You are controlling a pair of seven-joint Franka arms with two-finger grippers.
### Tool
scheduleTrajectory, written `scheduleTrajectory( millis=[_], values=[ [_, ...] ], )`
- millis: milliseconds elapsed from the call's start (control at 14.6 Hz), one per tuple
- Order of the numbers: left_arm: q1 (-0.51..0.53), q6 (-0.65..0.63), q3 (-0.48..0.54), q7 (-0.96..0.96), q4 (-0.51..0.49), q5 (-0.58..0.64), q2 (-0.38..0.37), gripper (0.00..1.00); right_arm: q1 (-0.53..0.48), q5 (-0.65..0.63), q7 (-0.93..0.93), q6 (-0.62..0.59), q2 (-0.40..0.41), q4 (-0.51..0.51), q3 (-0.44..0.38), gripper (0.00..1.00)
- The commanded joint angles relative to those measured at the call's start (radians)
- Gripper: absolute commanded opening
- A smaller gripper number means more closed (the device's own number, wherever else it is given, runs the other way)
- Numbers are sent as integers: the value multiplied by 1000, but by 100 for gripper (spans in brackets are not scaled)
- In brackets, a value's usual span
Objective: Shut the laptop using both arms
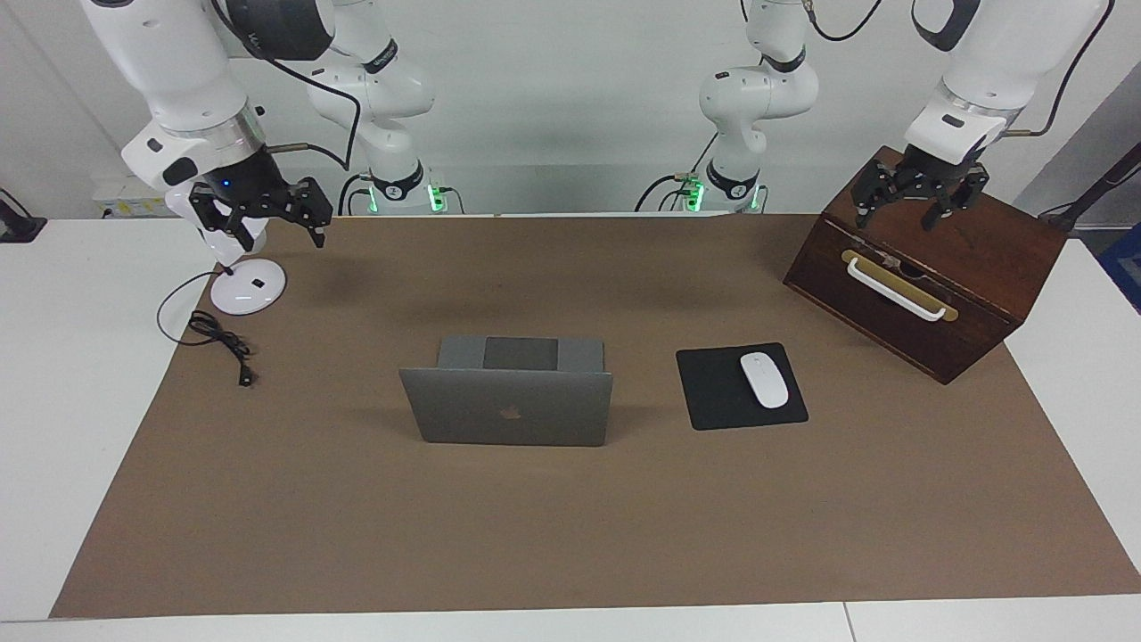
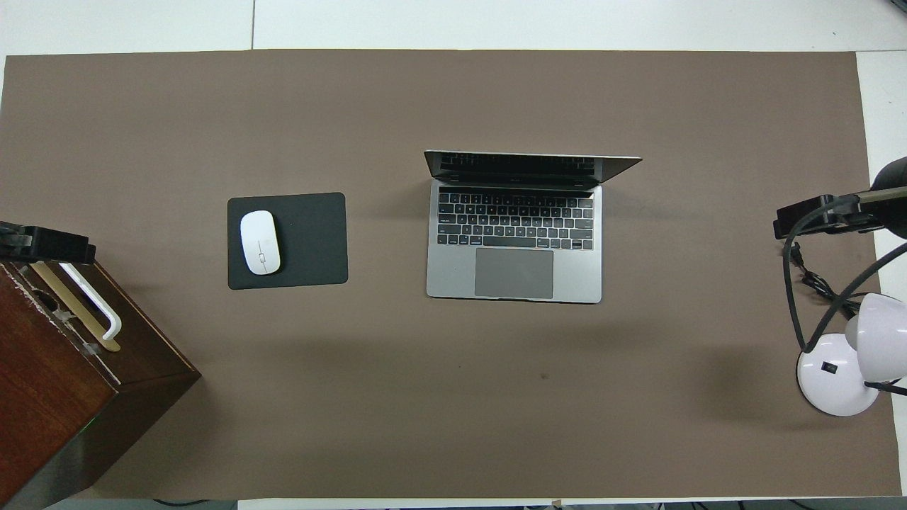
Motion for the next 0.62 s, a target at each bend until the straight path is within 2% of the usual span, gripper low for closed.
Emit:
scheduleTrajectory(
  millis=[0,549],
  values=[
    [2,-21,4,-14,28,-27,15,100,-1,34,18,22,-21,-27,0,100],
    [4,-10,4,-7,23,-31,5,100,3,34,-16,25,-26,-33,1,100]
  ],
)
